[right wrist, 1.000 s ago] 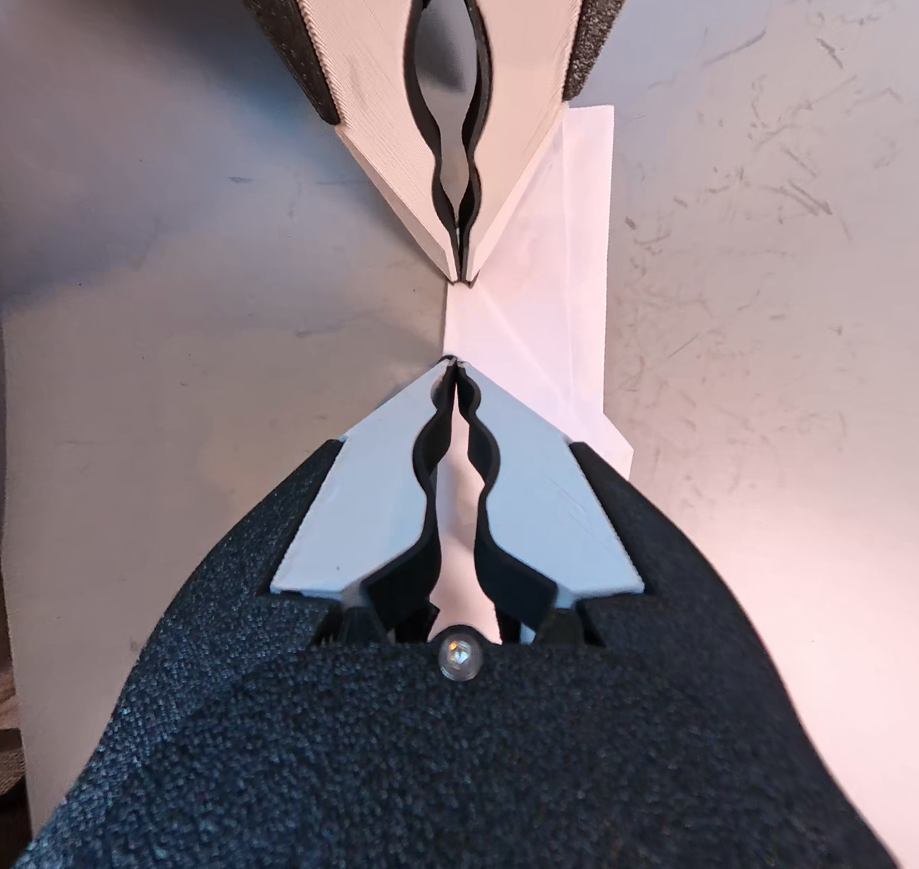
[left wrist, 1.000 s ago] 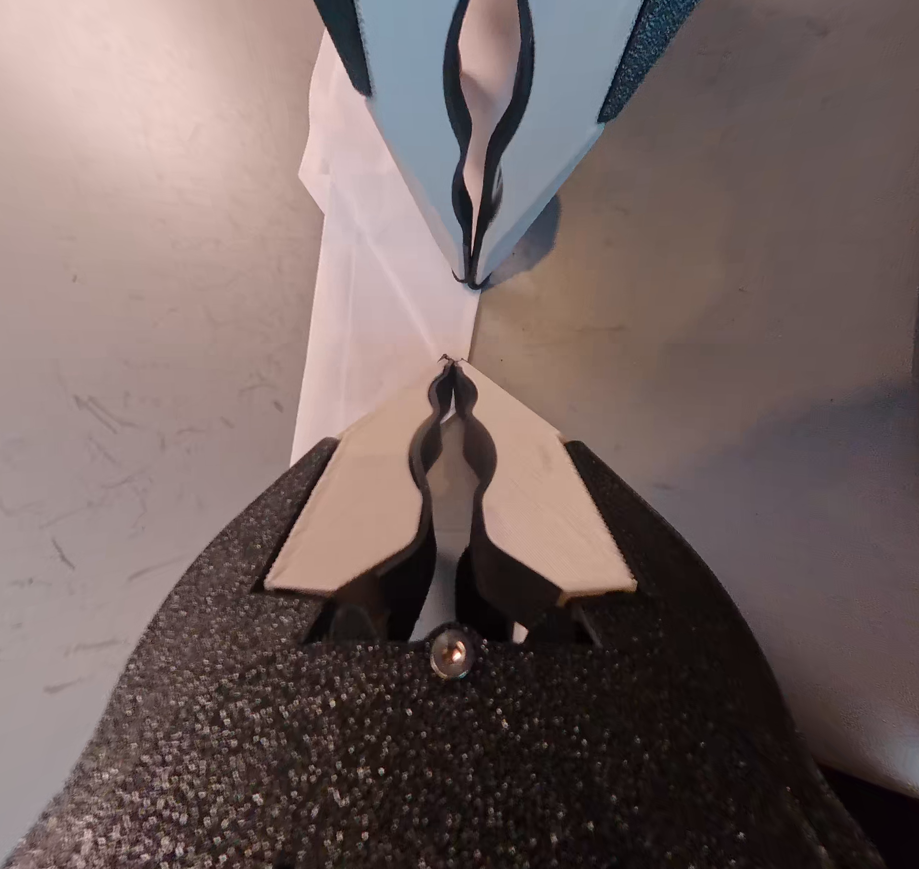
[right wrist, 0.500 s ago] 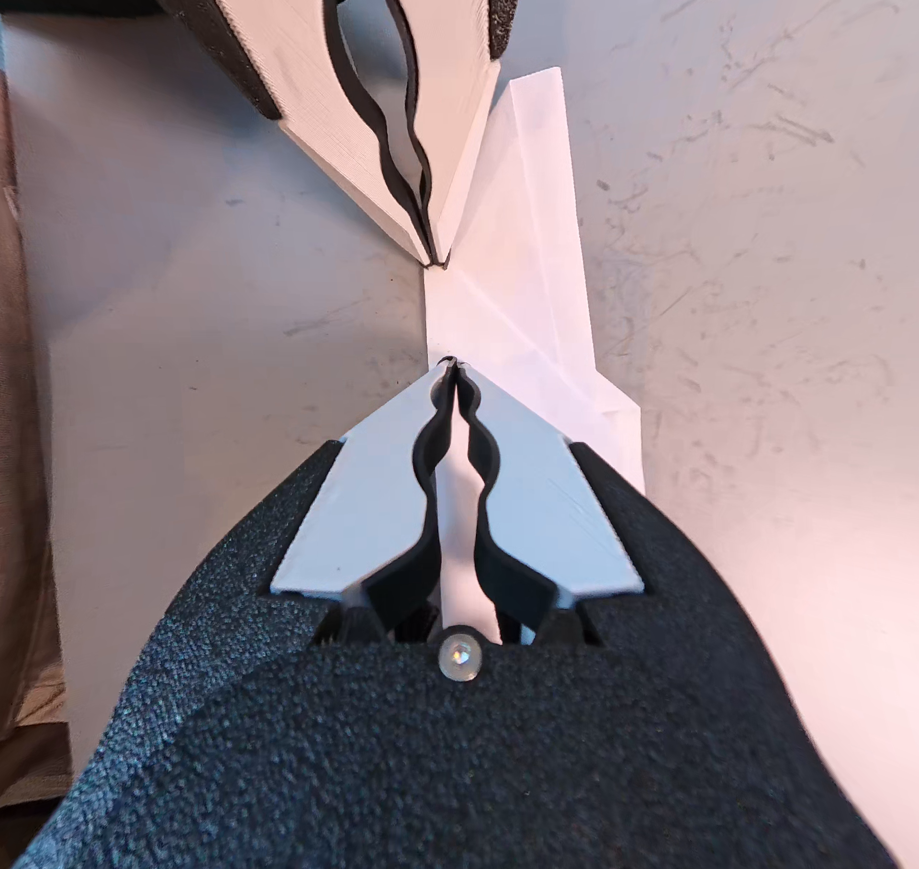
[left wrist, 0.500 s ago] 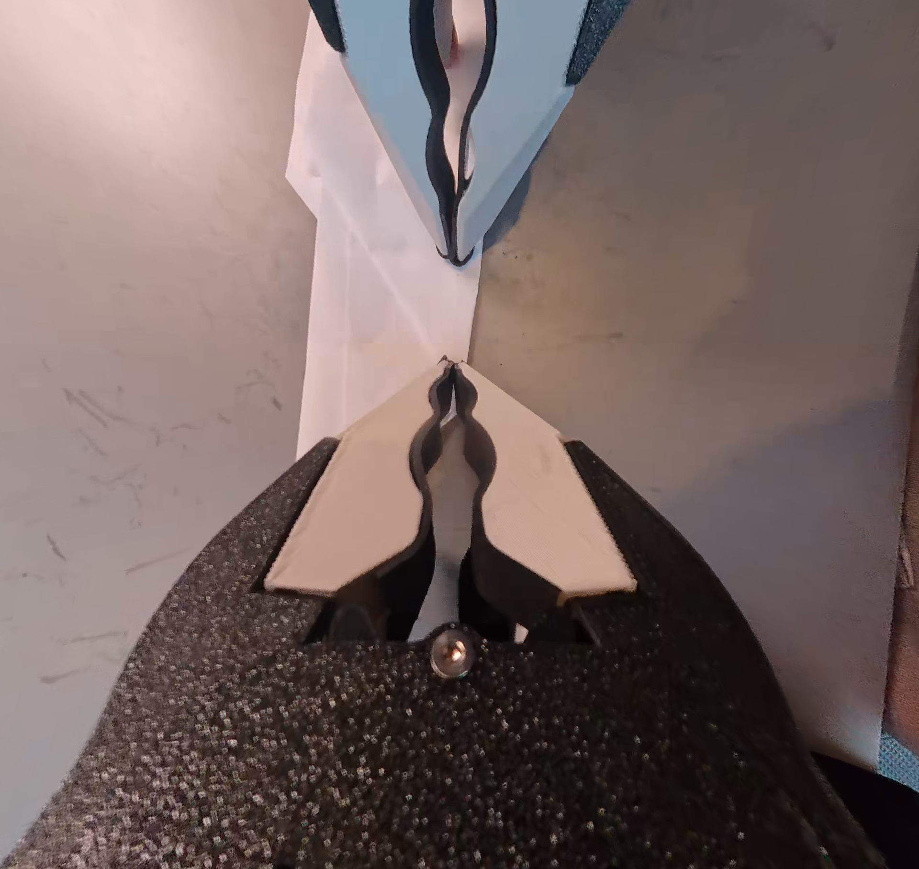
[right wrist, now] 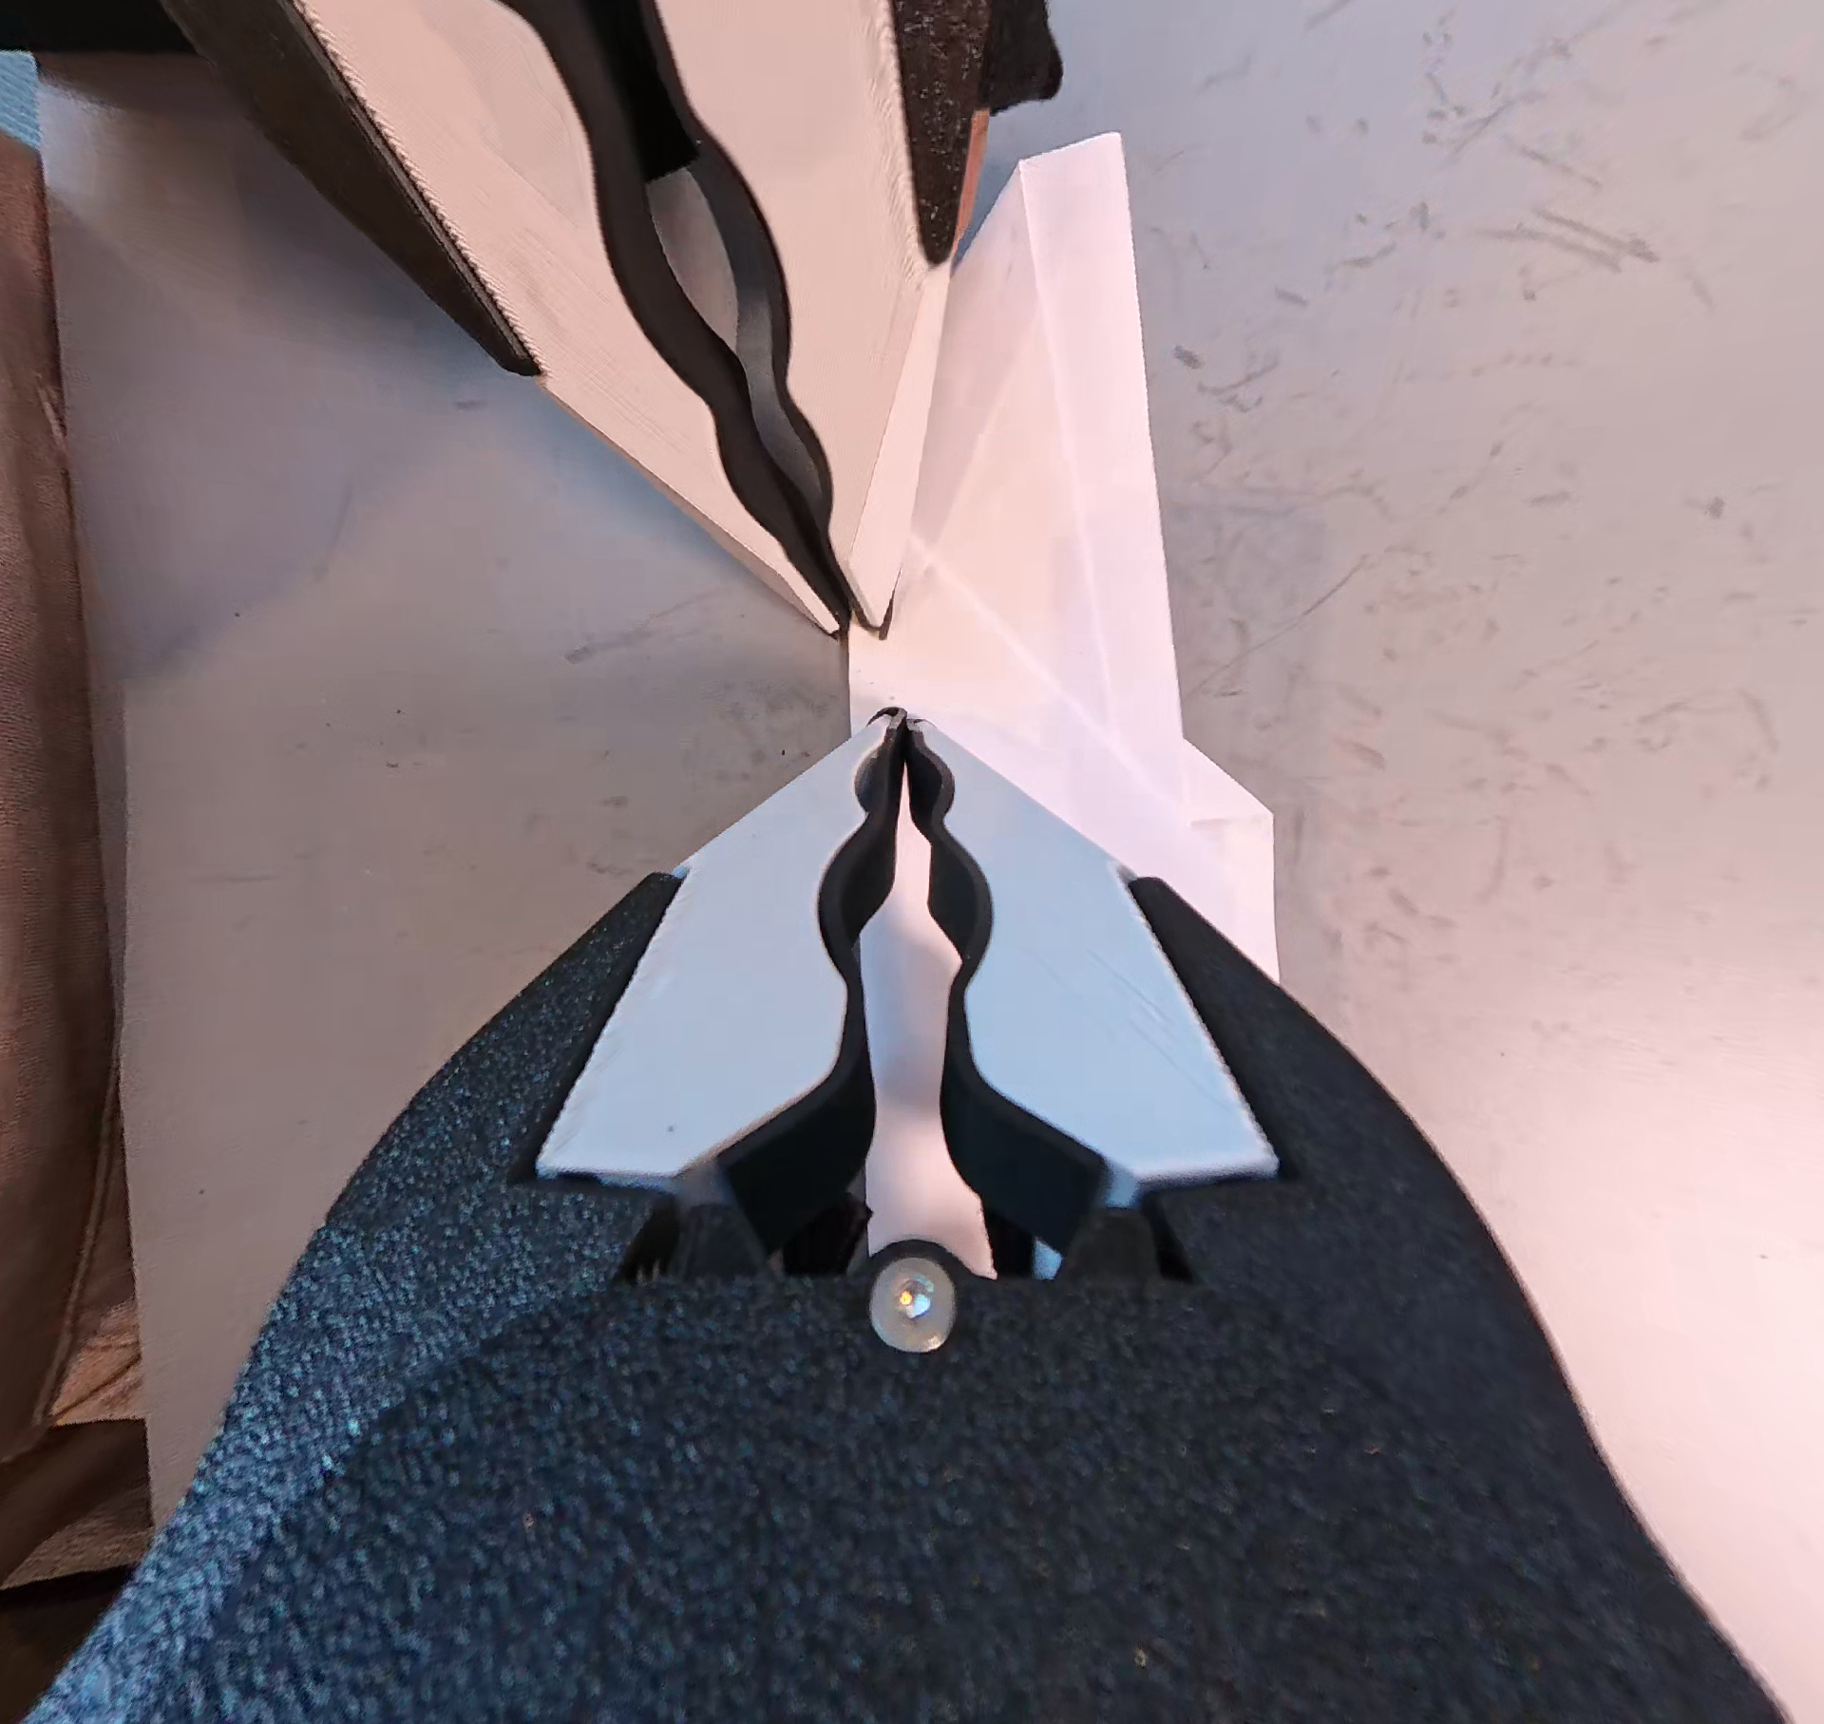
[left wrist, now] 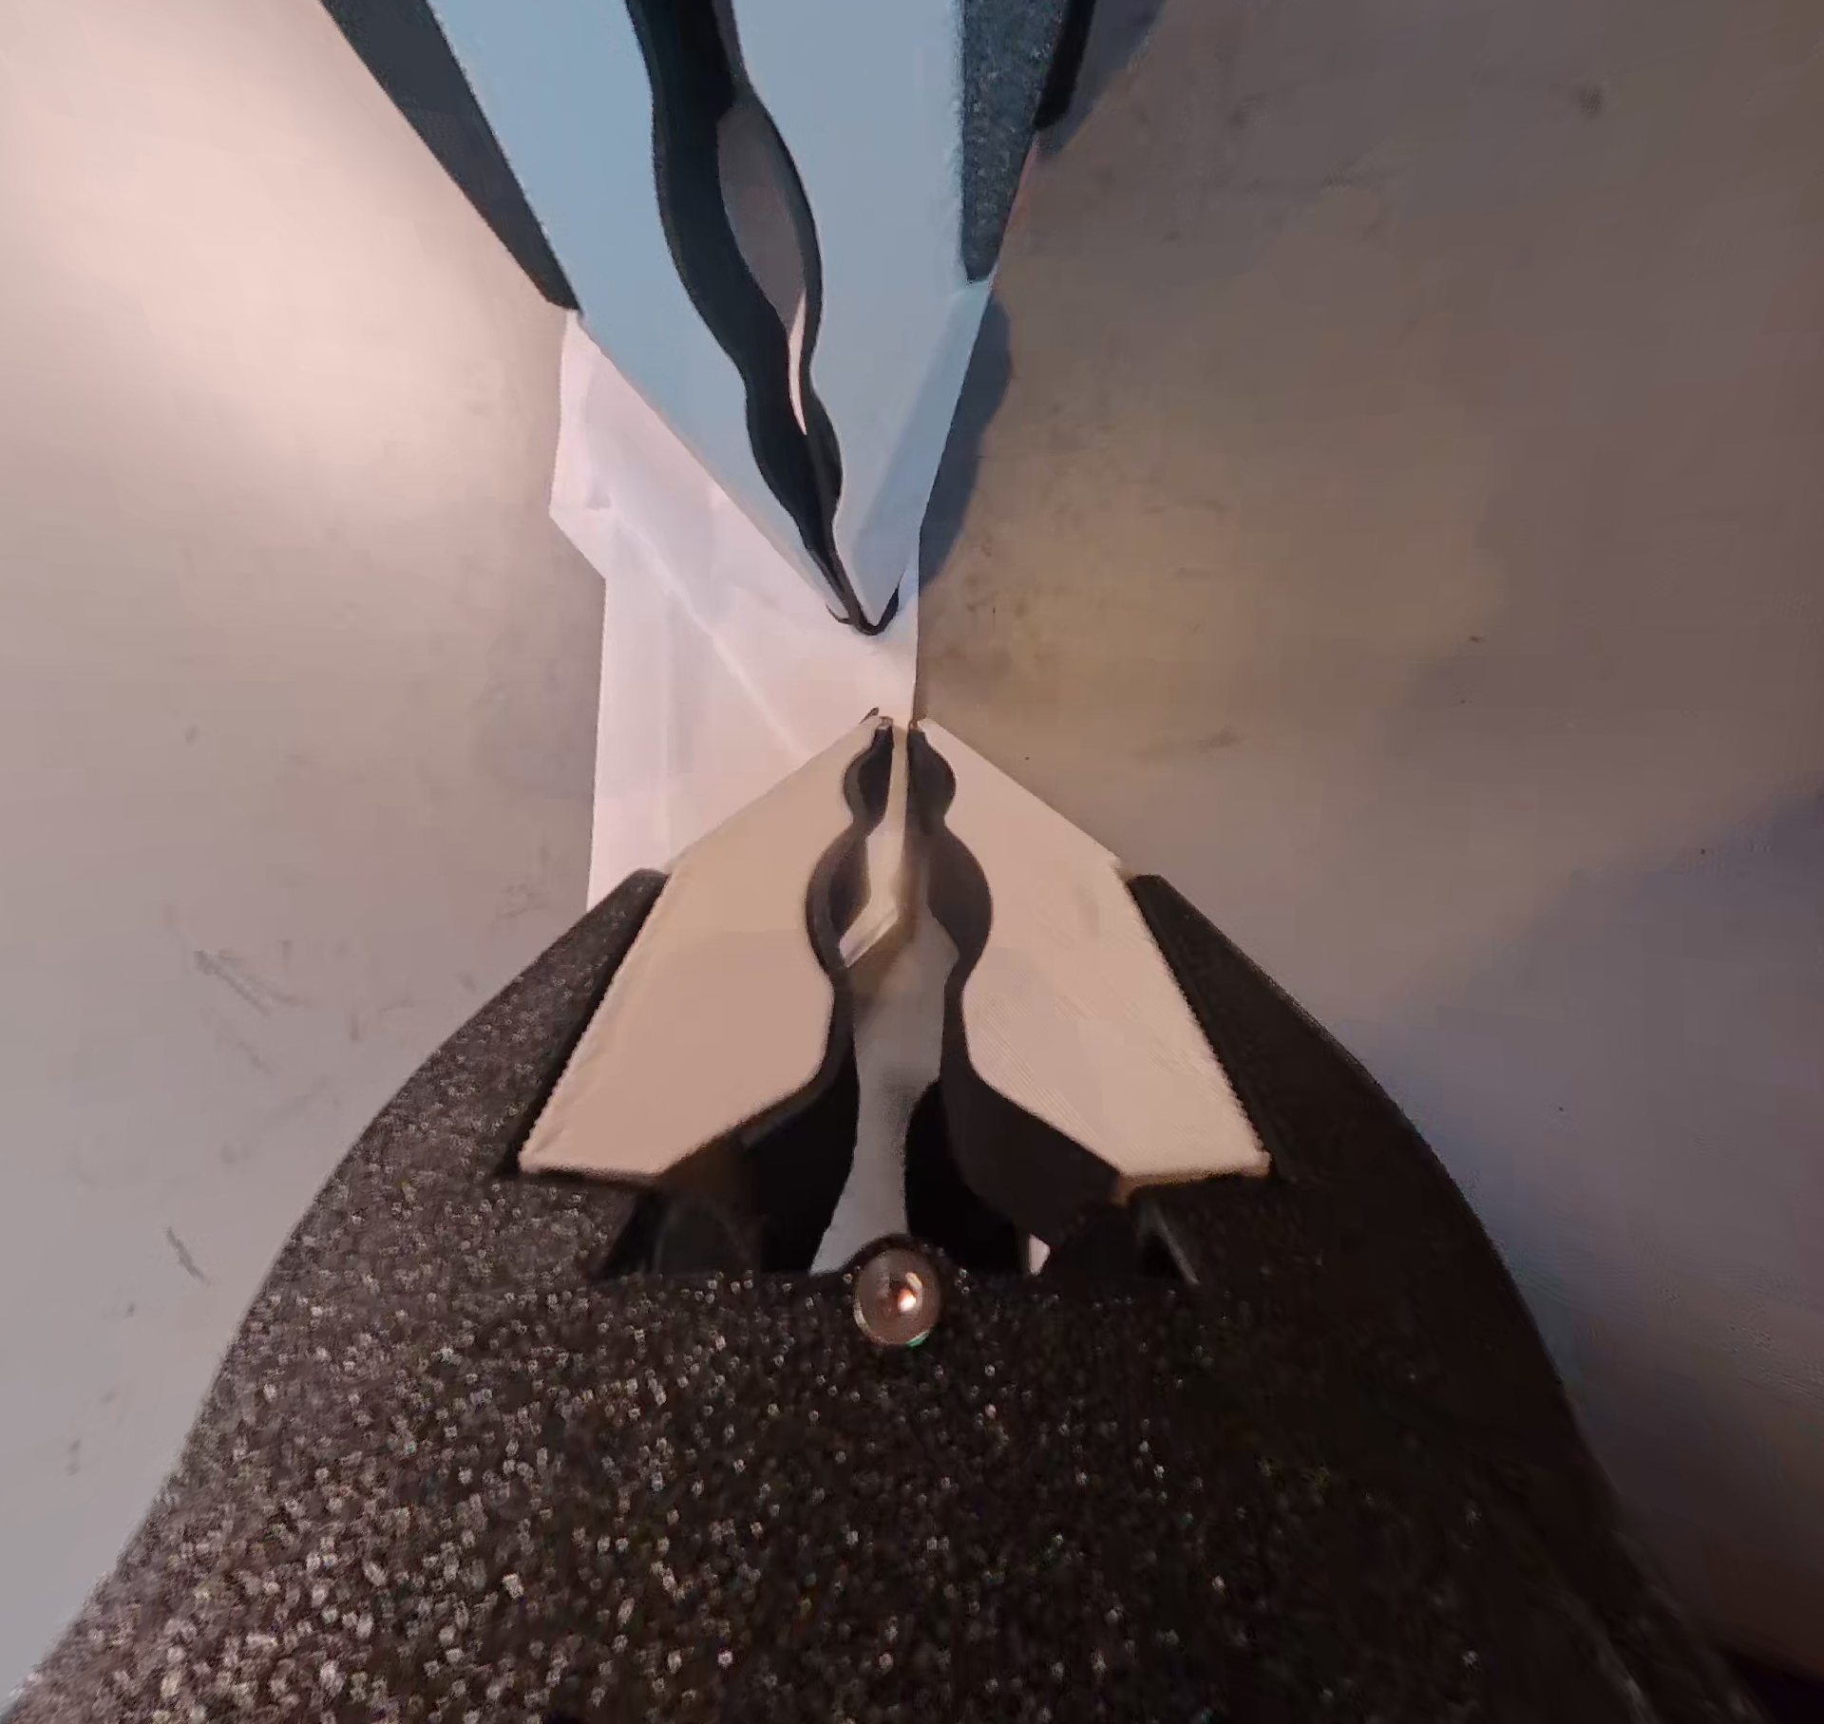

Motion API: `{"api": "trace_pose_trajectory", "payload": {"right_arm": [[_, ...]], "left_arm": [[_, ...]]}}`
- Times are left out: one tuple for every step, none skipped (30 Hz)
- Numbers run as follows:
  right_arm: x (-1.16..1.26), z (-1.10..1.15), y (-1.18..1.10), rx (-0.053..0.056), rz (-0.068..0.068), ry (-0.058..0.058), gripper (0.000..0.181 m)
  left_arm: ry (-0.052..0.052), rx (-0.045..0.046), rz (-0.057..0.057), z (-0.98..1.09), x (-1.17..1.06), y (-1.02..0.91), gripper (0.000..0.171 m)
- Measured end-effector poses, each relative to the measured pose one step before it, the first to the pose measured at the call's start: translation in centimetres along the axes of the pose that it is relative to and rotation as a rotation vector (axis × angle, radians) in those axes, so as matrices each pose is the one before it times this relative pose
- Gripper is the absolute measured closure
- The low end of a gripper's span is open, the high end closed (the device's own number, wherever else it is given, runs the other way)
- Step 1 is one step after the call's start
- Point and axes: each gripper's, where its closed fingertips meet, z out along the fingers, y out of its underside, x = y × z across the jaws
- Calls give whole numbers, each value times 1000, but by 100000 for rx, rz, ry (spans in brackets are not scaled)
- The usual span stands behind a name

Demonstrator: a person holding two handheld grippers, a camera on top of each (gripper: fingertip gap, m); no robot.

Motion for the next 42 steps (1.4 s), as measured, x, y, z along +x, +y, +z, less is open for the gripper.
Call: {"api": "trace_pose_trajectory", "payload": {"right_arm": [[-5, 6, -18, -26, -612, 830, 181], [0, -3, -27, -34, -1238, 1090, 181], [8, -55, -78, 171, -1791, 1353, 181], [-14, -128, -154, 672, -2267, 1469, 181], [-89, -171, -215, 1179, -2494, 1120, 181], [-290, -192, -235, 1275, -2896, -98, 181], [-323, -178, -232, 956, -2941, -28, 181], [-353, -112, -165, 275, -2949, -60, 181], [-312, -12, 49, -1312, -2755, 29, 181], [-105, 83, 296, -2767, -2795, 1136, 181], [153, 162, 470, -3500, -2871, 2326, 181], [194, 212, 533, -3454, -2519, 2126, 181], [22, 66, -27, 227, -359, 333, 181], [9, -11, 26, -279, 1618, -473, 181], [15, -1, 52, -631, 707, -40, 181], [67, 2, 88, -617, -186, 412, 181], [153, 1, 119, -590, 887, 490, 181], [97, 2, 117, -125, 2139, -541, 181], [3, 25, 104, 284, 2834, -1424, 181], [1, 30, 30, 732, 1302, -961, 181], [-1, 2, 23, 575, 335, -350, 181], [0, -13, 37, 263, 1162, -178, 181], [-1, -22, 50, 222, 1108, -34, 181], [17, -60, 87, 310, 1053, -129, 181], [61, -101, 138, 91, 1142, -150, 181], [161, -164, 245, -307, 537, 276, 181], [307, -250, 393, -770, 495, 1031, 181], [378, -306, 553, -1092, 508, 1152, 181], [310, -324, 546, -594, 722, 730, 181], [202, -270, 448, 18, 1089, 367, 181], [151, -212, 342, 184, 430, 692, 181], [127, -161, 234, 110, -248, 1122, 181], [54, -56, 93, 381, -8, 856, 181], [-8, 9, -20, 610, 168, 503, 181], [-15, 3, -31, 197, 270, 180, 181], [-9, 6, -26, -43, 239, 54, 181], [-7, 20, -30, -32, 62, -34, 181], [-19, 10, -16, 153, 467, -263, 181], [-14, 2, -23, 337, 907, -623, 181], [-8, 7, -14, 374, 925, -846, 181], [-19, -5, -15, 251, 1067, -1034, 181], [-9, 3, -9, 91, 1057, -1166, 181]], "left_arm": [[1258, 120, -2983, 4, 24, 6, 169], [1338, 355, -3729, 0, 29, -16, 170], [959, 382, -2857, 8, 26, 3, 171], [533, 72, -1885, -2, 27, 8, 171], [595, -364, -2061, 11, 33, 4, 171], [1072, -650, -2469, 0, 15, -4, 171], [1707, -749, -3031, -9, 11, -6, 171], [1948, -786, -2938, -3, 8, -11, 171], [1598, -863, -2083, -2, 8, -7, 171], [1368, -977, -1804, -7, 7, 3, 171], [1462, -1030, -2152, -15, 9, 5, 171], [1644, -1053, -2446, 1, 14, 0, 171], [1639, -1053, -2045, -9, 3, 2, 171], [1125, -1092, -1043, -11, 9, 6, 171], [752, -1119, -956, 2, 5, 6, 171], [429, -1050, -324, -2, 2, 14, 171], [108, -834, 270, 0, 3, 16, 171], [56, -521, 159, -2, 5, 16, 171], [140, -226, -40, 0, 1, 12, 171], [293, 95, -255, -2, 2, 10, 171], [399, 409, -341, -13, -1, 11, 171], [304, 562, -311, -10, 2, 14, 171], [66, 533, -72, -6, 2, 18, 171], [-132, 381, 215, 0, 8, 21, 171], [-69, 278, 93, -5, -6, 11, 171], [141, 226, -167, -4, 2, 5, 171], [290, 265, -280, 3, 6, -2, 171], [262, 273, -265, -11, 7, 5, 171], [120, 193, 28, 4, 4, 3, 171], [8, 47, 102, -11, 0, 1, 171], [12, -108, 99, 4, 5, 3, 171], [156, -152, -80, -2, 1, -10, 171], [454, -9, -436, -5, 12, -24, 171], [779, 314, -700, -4, 9, -35, 171], [1029, 763, -1001, -12, 19, -46, 171], [1049, 931, -1405, -27, 28, -48, 171], [891, 532, -1197, -81, 34, -48, 171], [728, 324, 563, -147, 108, -125, 171], [810, 1504, 1941, -191, 262, -379, 171], [773, 3376, 2078, -150, 355, -758, 169], [-520, 3489, 2843, -2, 239, -844, 167], [-2622, 1097, 4451, 234, -81, -486, 166]]}}
